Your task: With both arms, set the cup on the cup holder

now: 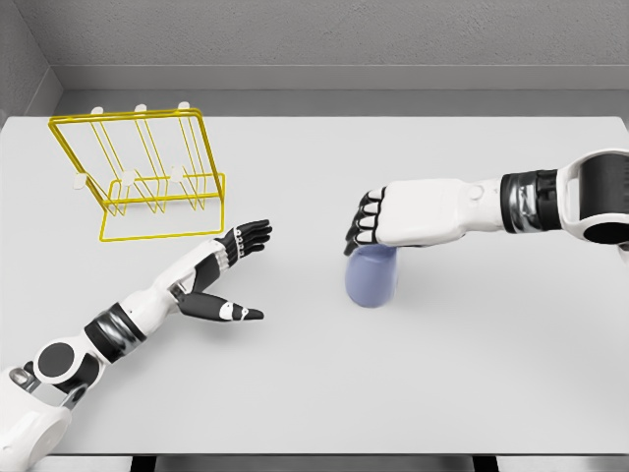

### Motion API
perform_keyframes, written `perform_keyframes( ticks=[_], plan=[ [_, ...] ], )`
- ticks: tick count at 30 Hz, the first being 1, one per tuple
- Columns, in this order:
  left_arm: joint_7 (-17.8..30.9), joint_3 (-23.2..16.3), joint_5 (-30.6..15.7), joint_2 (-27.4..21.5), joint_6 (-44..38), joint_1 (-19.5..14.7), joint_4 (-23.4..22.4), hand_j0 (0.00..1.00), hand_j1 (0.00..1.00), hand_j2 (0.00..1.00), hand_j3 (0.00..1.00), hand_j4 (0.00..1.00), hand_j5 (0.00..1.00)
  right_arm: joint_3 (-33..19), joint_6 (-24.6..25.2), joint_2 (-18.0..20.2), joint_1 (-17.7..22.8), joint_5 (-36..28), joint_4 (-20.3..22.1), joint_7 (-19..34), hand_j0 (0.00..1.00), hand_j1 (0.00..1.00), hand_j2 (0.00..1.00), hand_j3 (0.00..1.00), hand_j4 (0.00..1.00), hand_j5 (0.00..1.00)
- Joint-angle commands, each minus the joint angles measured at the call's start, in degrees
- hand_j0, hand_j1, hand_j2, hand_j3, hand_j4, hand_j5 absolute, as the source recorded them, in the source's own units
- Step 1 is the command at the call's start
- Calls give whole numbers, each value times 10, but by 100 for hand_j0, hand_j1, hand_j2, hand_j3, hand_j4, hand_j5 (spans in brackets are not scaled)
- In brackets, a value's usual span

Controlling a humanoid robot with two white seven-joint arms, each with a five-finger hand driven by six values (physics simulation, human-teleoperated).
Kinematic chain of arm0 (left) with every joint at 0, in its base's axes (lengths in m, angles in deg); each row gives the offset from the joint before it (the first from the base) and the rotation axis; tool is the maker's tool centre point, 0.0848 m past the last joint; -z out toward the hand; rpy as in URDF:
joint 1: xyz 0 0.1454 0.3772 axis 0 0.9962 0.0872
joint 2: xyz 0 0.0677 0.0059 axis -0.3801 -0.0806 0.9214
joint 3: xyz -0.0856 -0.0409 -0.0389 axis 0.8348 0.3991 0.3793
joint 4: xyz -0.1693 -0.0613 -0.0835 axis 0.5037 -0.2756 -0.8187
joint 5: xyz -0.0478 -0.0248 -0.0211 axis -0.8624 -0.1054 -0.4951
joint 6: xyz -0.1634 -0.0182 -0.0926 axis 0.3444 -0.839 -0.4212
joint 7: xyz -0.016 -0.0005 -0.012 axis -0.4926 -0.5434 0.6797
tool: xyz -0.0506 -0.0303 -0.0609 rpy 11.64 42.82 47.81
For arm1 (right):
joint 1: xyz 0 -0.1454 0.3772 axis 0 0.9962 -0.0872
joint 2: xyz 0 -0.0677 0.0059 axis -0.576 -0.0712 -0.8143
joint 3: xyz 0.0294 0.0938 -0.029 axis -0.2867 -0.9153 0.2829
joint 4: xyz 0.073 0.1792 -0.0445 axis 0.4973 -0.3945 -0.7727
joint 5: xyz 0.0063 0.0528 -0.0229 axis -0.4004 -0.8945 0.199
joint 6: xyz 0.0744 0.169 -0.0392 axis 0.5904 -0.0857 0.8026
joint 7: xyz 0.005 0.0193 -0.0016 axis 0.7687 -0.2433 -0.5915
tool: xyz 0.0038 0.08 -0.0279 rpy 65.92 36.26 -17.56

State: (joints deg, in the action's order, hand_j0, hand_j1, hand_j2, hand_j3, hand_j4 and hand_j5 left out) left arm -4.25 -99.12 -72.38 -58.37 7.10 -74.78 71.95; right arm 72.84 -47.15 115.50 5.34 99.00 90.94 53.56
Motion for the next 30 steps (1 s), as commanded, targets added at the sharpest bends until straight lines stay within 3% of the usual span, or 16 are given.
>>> perform_keyframes(
  ticks=[1, 4, 6, 9, 10, 12, 14, 15, 19, 20, 22, 24, 26, 30],
  plan=[
    [0, 0, -3, -1, 0, 0, -1, 100, 100, 100, 100, 100, 100, -2, 1, -1, 0, 1, -1, 0, 99, 99, 99, 99, 99, 99],
    [0, -1, -3, 0, 0, 0, -2, 100, 100, 100, 100, 100, 100, -25, 1, -4, 0, -4, -4, 0, 100, 100, 100, 100, 100, 100],
    [0, -1, -2, 3, 1, 0, -1, 100, 100, 100, 100, 100, 100, -85, 1, -8, 4, -33, -2, 0, 100, 100, 100, 100, 100, 100],
    [0, -1, 9, 11, -9, -4, -2, 100, 100, 100, 100, 100, 100, -184, 1, 24, 35, -91, -9, 0, 100, 100, 100, 100, 100, 100],
    [0, -2, 9, 12, -22, -9, -2, 100, 100, 100, 100, 100, 100, -218, 1, 38, 51, -125, -11, 0, 100, 100, 100, 100, 100, 100],
    [0, -2, 9, 20, -24, -12, -2, 100, 100, 100, 100, 100, 100, -273, 1, 43, 97, -133, -39, 0, 100, 100, 100, 100, 100, 100],
    [0, -2, 17, 33, -24, -18, -4, 100, 100, 100, 100, 100, 100, -379, 1, 45, 181, -150, -36, 0, 100, 100, 100, 100, 100, 100],
    [-1, -13, 18, 41, -25, -28, -6, 100, 100, 100, 100, 100, 100, -401, 1, 61, 206, -162, -37, 0, 100, 100, 100, 100, 100, 100],
    [-3, -52, 27, 69, -25, -72, -62, 100, 100, 100, 100, 100, 100, -419, 1, 67, 258, -186, -46, 0, 100, 100, 100, 100, 100, 100],
    [-3, -59, 29, 72, -26, -77, -68, 100, 100, 100, 100, 100, 100, -440, 1, 57, 275, -186, -47, 0, 100, 100, 100, 100, 100, 100],
    [-4, -74, 37, 90, -26, -94, -94, 100, 100, 100, 100, 100, 100, -511, 1, -3, 331, -182, -44, 0, 100, 100, 100, 100, 100, 100],
    [-4, -83, 38, 103, -26, -110, -113, 100, 100, 100, 100, 100, 100, -520, 1, -9, 345, -183, -50, 0, 100, 100, 100, 100, 100, 100],
    [-4, -92, 38, 104, -26, -114, -116, 100, 100, 100, 100, 100, 100, -520, 1, -44, 342, -182, -48, 0, 100, 100, 100, 100, 100, 100],
    [-5, -104, 38, 111, -26, -114, -108, 100, 100, 100, 100, 100, 100, -521, 1, -45, 342, -183, -48, 0, 100, 100, 100, 100, 100, 100]
  ],
)
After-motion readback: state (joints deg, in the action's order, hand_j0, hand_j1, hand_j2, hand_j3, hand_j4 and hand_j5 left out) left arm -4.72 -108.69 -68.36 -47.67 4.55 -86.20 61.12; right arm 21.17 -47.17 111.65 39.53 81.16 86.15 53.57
